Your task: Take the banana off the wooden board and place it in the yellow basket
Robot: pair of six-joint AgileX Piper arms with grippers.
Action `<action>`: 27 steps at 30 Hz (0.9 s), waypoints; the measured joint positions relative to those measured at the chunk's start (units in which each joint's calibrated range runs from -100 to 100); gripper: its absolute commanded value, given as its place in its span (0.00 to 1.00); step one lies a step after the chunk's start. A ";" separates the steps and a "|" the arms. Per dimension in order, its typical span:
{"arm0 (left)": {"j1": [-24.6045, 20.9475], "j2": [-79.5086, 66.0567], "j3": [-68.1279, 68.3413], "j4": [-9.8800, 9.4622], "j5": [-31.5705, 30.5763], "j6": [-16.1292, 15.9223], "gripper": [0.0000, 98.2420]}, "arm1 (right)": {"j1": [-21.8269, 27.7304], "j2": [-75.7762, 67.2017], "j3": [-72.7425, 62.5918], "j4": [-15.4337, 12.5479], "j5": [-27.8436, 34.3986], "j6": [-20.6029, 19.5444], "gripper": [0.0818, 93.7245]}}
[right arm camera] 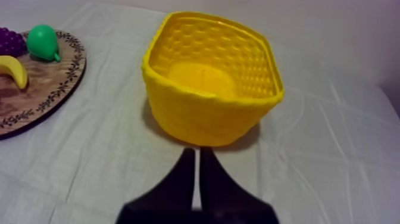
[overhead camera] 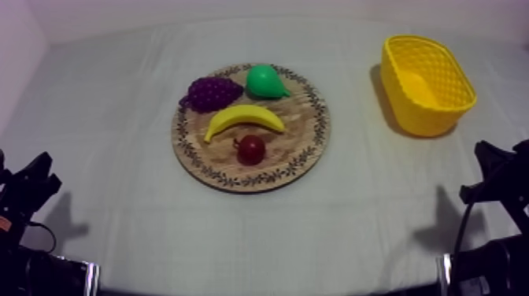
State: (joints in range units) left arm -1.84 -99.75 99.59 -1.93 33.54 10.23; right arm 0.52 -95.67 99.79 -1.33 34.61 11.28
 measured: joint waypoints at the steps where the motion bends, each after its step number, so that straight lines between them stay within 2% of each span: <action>1: 0.00 0.00 0.00 0.00 0.00 0.00 0.00 | 0.00 0.00 0.00 0.00 0.00 0.00 0.00; 19: 0.00 0.00 0.00 0.00 0.00 0.00 0.00 | -0.45 0.00 0.00 0.00 0.00 -1.06 0.01; 27: 0.00 0.00 0.00 0.00 0.00 0.00 0.00 | -0.52 0.00 0.00 -0.12 2.36 -1.18 0.01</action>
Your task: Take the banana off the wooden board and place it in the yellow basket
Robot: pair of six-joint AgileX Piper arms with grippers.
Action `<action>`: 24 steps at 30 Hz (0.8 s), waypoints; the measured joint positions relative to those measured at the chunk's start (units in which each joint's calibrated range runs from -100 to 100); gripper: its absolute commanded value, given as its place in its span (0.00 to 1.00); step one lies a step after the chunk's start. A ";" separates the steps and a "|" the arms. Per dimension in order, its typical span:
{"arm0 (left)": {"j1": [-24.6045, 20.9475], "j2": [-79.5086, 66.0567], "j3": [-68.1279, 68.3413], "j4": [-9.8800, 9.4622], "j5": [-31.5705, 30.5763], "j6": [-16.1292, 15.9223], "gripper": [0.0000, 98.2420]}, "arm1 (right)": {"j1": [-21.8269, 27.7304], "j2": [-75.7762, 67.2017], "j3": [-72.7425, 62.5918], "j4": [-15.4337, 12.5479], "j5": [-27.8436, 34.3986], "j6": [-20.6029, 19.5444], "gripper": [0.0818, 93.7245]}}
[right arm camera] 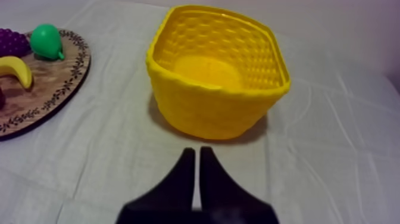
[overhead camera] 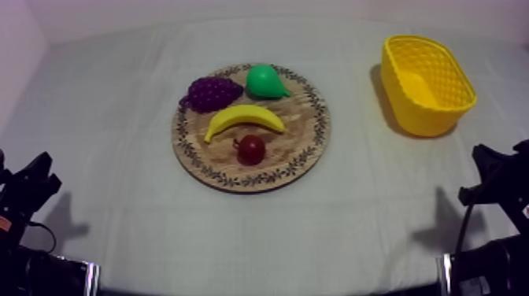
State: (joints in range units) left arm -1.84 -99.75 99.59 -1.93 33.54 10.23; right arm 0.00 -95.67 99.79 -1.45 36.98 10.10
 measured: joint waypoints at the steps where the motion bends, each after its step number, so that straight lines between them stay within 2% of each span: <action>1: 0.00 0.00 0.00 0.00 0.00 0.00 0.00 | 0.00 0.00 0.00 -0.14 0.10 0.29 0.01; 5: 0.00 0.00 0.00 0.00 0.00 0.00 0.00 | 0.00 1.88 -0.64 -0.37 0.02 1.46 0.01; 12: 0.00 0.00 0.00 0.00 0.02 0.00 0.00 | 0.51 8.72 -7.49 0.56 -2.18 0.79 0.01; 24: 0.00 0.00 0.00 0.00 0.02 0.00 0.00 | -0.27 27.78 -29.29 4.57 -0.58 -1.77 0.01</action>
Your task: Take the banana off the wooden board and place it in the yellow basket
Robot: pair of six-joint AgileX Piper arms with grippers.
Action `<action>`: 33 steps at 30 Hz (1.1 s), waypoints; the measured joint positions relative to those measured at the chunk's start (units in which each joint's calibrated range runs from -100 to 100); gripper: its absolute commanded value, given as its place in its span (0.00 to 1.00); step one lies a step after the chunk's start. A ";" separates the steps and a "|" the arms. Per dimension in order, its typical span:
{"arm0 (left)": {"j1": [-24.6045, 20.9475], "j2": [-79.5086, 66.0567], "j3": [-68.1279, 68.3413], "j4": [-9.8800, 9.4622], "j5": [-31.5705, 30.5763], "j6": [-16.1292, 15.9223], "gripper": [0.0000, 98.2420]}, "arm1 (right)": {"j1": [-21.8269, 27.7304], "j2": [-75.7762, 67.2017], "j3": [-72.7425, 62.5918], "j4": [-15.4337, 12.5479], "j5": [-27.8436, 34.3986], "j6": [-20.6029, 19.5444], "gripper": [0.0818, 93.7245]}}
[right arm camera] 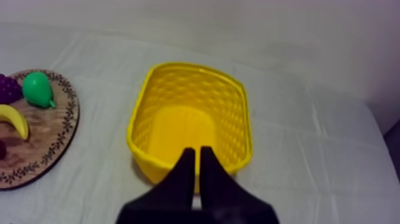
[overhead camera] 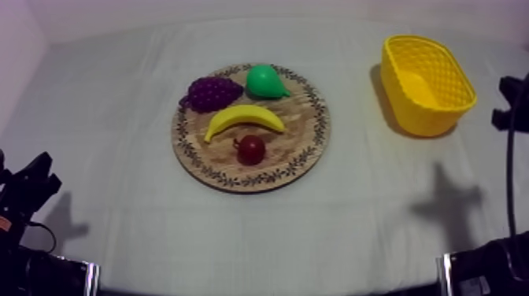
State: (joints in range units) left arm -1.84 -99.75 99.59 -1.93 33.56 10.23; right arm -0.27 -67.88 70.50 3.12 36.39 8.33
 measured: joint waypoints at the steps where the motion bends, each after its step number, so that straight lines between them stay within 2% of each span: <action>1: 0.00 0.00 0.00 0.00 0.00 0.00 0.00 | -0.28 1.89 -2.11 0.48 0.26 -0.20 0.01; 6: 0.00 0.00 0.00 0.00 0.00 0.00 0.00 | -1.50 10.02 -11.70 2.30 0.76 -0.93 0.01; 16: 0.00 0.00 0.00 0.00 -0.09 0.00 0.00 | -6.31 23.38 -27.23 5.04 5.67 -2.28 0.01; 33: 0.00 0.00 0.00 0.00 -0.01 0.00 0.00 | -21.08 37.22 -41.34 8.89 10.80 -5.70 0.01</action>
State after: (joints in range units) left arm -1.84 -99.75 99.59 -1.93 33.55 10.23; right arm -21.36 -30.66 29.15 12.01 47.20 2.63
